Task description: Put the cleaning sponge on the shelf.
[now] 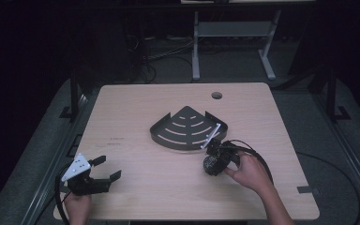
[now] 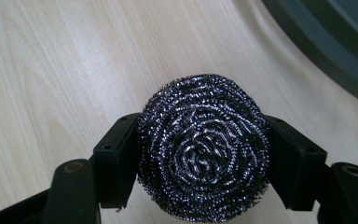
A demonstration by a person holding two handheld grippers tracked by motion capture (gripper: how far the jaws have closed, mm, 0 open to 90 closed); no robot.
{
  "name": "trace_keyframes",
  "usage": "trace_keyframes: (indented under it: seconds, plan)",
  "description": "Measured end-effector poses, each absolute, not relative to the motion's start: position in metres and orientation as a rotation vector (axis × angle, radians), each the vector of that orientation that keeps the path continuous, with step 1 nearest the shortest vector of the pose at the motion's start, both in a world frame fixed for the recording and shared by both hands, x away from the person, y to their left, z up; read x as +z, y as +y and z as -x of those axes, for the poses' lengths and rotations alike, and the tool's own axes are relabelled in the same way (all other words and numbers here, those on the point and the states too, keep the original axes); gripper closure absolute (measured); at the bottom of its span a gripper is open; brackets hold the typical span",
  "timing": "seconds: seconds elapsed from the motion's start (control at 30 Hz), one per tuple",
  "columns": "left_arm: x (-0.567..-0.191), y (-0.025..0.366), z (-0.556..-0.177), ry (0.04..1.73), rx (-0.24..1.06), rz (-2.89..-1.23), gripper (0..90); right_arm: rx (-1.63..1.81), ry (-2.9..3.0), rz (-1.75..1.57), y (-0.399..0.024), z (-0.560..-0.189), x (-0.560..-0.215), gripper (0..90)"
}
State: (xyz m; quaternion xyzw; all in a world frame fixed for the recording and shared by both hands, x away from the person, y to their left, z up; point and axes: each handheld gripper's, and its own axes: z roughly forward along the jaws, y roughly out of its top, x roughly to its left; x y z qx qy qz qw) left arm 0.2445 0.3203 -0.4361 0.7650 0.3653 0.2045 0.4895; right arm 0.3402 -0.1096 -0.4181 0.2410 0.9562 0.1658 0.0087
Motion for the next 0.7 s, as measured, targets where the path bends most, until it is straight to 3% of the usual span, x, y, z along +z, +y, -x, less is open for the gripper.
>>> trace_keyframes:
  seconds: [0.7]
  plan:
    - [-0.436,0.32,-0.244,0.889,0.496,-1.856,13.7,0.559,2.975,-0.735,-0.111,-0.353,-0.4,32.3]
